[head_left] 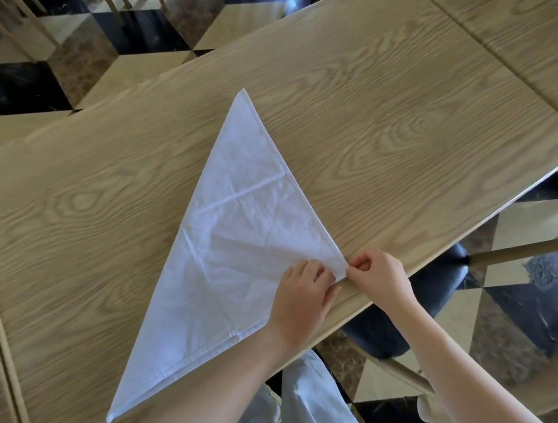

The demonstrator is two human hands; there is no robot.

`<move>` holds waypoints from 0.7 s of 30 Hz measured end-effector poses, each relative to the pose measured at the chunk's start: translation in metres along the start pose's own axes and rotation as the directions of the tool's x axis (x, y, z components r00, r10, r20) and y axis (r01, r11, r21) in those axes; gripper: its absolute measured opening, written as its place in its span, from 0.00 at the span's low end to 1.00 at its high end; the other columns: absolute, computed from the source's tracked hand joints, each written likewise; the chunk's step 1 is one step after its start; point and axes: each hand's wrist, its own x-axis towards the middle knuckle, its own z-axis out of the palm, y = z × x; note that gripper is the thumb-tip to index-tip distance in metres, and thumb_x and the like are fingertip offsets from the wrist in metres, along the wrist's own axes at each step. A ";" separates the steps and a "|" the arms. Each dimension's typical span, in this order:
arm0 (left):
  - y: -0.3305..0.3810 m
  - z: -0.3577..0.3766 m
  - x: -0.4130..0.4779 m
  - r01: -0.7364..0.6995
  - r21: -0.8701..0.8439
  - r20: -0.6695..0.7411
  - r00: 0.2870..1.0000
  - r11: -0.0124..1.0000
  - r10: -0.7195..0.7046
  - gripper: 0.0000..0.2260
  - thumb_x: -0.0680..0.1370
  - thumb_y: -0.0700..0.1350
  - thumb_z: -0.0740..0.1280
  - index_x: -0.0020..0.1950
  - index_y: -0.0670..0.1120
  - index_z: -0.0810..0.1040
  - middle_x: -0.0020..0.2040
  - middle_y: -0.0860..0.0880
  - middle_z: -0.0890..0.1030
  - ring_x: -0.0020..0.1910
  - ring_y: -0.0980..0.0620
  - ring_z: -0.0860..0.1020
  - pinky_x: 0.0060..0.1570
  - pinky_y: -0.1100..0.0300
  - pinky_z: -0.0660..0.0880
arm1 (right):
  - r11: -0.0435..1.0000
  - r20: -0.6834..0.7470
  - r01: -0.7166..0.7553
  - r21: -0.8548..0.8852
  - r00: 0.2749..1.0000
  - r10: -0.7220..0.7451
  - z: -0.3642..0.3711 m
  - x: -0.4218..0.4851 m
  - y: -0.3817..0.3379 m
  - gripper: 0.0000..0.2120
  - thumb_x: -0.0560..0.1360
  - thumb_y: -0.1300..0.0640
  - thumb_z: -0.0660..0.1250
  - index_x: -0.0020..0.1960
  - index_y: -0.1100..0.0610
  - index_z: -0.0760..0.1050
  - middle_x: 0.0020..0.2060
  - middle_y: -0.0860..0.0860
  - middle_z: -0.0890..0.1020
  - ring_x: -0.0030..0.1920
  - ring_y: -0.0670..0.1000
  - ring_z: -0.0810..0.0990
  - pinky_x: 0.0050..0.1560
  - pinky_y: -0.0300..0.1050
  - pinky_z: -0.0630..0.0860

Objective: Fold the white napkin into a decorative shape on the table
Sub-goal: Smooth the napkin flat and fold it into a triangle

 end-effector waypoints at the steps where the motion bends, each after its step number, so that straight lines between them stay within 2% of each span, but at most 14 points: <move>1: -0.005 -0.005 0.002 0.037 -0.043 -0.027 0.999 0.998 -0.038 0.06 0.74 0.45 0.65 0.42 0.44 0.79 0.41 0.46 0.79 0.40 0.45 0.77 0.39 0.53 0.74 | 1.000 0.008 -0.001 -0.023 1.000 0.001 -0.001 0.001 -0.001 0.02 0.68 0.58 0.66 0.38 0.53 0.75 0.33 0.46 0.77 0.35 0.48 0.75 0.33 0.43 0.70; 3: -0.023 -0.019 0.011 0.197 -0.053 -0.125 0.971 0.979 -0.202 0.05 0.72 0.41 0.68 0.47 0.42 0.78 0.45 0.44 0.79 0.44 0.41 0.77 0.45 0.51 0.71 | 0.998 0.024 -0.004 -0.056 1.000 0.006 -0.004 0.003 -0.003 0.02 0.68 0.59 0.66 0.37 0.54 0.76 0.32 0.46 0.77 0.36 0.50 0.75 0.33 0.43 0.69; 6: -0.069 -0.049 0.035 0.539 -0.015 -0.267 0.809 0.842 -0.523 0.16 0.72 0.40 0.69 0.59 0.39 0.74 0.56 0.38 0.77 0.56 0.37 0.74 0.52 0.46 0.69 | 0.996 0.032 -0.009 -0.093 0.999 0.012 -0.003 0.004 -0.006 0.03 0.68 0.61 0.66 0.38 0.60 0.77 0.31 0.50 0.76 0.33 0.51 0.72 0.33 0.44 0.67; 8: -0.096 -0.069 0.049 0.687 -0.031 -0.228 0.702 0.726 -0.674 0.21 0.74 0.42 0.67 0.65 0.39 0.69 0.61 0.37 0.72 0.61 0.38 0.69 0.56 0.46 0.66 | 0.991 0.033 -0.009 -0.132 0.999 0.013 -0.002 0.005 -0.008 0.05 0.68 0.61 0.65 0.40 0.62 0.77 0.32 0.51 0.75 0.32 0.51 0.70 0.32 0.44 0.65; 10: -0.116 -0.082 0.056 0.749 -0.041 -0.175 0.646 0.661 -0.743 0.23 0.74 0.43 0.67 0.66 0.39 0.66 0.62 0.36 0.70 0.62 0.39 0.67 0.59 0.48 0.65 | 0.988 0.026 -0.018 -0.156 0.999 0.022 -0.001 0.005 -0.010 0.06 0.68 0.61 0.65 0.40 0.63 0.77 0.32 0.52 0.75 0.32 0.51 0.69 0.32 0.44 0.64; 13: -0.133 -0.094 0.050 0.818 -0.026 -0.119 0.568 0.574 -0.815 0.22 0.74 0.46 0.67 0.63 0.38 0.68 0.62 0.36 0.69 0.62 0.38 0.65 0.60 0.48 0.66 | 0.988 0.026 -0.021 -0.153 0.999 0.025 -0.001 0.004 -0.011 0.07 0.66 0.62 0.64 0.38 0.66 0.75 0.31 0.53 0.71 0.32 0.52 0.66 0.33 0.44 0.61; 15: -0.138 -0.097 0.040 0.850 -0.056 -0.081 0.519 0.524 -0.851 0.18 0.73 0.47 0.66 0.58 0.38 0.70 0.60 0.37 0.71 0.59 0.38 0.69 0.58 0.47 0.69 | 0.989 0.039 -0.018 -0.149 0.999 0.024 0.000 0.004 -0.013 0.05 0.66 0.62 0.64 0.32 0.62 0.71 0.31 0.54 0.70 0.32 0.52 0.64 0.33 0.44 0.60; 17: -0.141 -0.100 0.032 0.867 -0.125 -0.019 0.484 0.483 -0.875 0.15 0.72 0.47 0.66 0.53 0.40 0.70 0.53 0.40 0.76 0.53 0.39 0.74 0.54 0.48 0.73 | 0.987 0.051 -0.018 -0.157 0.998 0.026 0.000 0.004 -0.013 0.05 0.66 0.62 0.64 0.32 0.58 0.71 0.31 0.53 0.69 0.32 0.52 0.64 0.33 0.44 0.60; 19: -0.143 -0.105 0.030 0.858 -0.133 0.053 0.506 0.496 -0.861 0.11 0.72 0.48 0.65 0.45 0.40 0.71 0.44 0.41 0.77 0.45 0.40 0.76 0.44 0.53 0.72 | 0.986 0.048 -0.021 -0.167 0.998 0.030 0.000 0.005 -0.013 0.04 0.66 0.62 0.64 0.32 0.60 0.72 0.31 0.53 0.70 0.32 0.52 0.65 0.33 0.44 0.61; 21: -0.147 -0.111 0.029 0.833 -0.235 0.134 0.538 0.501 -0.832 0.09 0.72 0.46 0.66 0.37 0.42 0.68 0.35 0.43 0.72 0.36 0.44 0.72 0.34 0.57 0.64 | 0.985 0.050 -0.025 -0.172 0.998 0.034 0.000 0.005 -0.013 0.05 0.66 0.61 0.64 0.32 0.58 0.72 0.30 0.53 0.71 0.31 0.52 0.65 0.32 0.43 0.61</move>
